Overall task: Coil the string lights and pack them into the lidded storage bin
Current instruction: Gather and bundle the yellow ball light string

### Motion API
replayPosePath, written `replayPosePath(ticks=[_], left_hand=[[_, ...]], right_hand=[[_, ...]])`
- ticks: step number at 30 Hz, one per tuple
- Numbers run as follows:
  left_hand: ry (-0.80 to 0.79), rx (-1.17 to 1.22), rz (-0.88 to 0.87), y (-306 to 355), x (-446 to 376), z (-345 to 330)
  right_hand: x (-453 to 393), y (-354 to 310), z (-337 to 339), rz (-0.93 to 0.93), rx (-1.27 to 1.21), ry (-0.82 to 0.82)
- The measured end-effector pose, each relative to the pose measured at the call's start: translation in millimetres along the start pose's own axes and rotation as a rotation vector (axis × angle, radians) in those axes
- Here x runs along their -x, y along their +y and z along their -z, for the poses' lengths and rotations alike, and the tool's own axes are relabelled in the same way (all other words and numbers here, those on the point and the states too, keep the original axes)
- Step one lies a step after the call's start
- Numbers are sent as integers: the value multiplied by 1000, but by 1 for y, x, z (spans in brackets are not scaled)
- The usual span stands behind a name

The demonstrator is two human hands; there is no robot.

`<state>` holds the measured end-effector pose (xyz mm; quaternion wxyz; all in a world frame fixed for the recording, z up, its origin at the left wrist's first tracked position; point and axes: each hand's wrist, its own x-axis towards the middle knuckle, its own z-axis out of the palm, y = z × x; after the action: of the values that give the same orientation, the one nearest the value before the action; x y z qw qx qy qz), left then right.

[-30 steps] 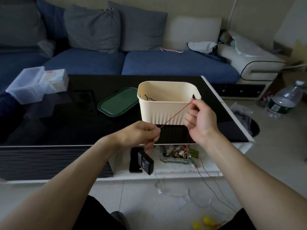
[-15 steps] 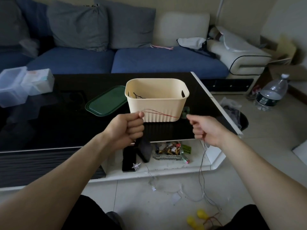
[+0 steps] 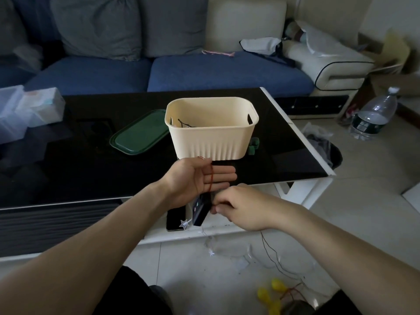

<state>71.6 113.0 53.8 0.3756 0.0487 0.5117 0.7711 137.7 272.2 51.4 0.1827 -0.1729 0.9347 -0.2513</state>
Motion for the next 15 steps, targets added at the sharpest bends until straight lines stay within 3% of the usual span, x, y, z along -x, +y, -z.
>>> replayPosePath(ticks=[5,11,15], left_hand=[[47,-107,99,-15,-9,3],[-155,-370,250,-22,-13,-8],[-220,-560,333,-23,-18,-12]], right_hand=[[3,7,10,73,-88,130],[-1,31,20,-29,-179,333],[-7,52,24,-69,-257,347]])
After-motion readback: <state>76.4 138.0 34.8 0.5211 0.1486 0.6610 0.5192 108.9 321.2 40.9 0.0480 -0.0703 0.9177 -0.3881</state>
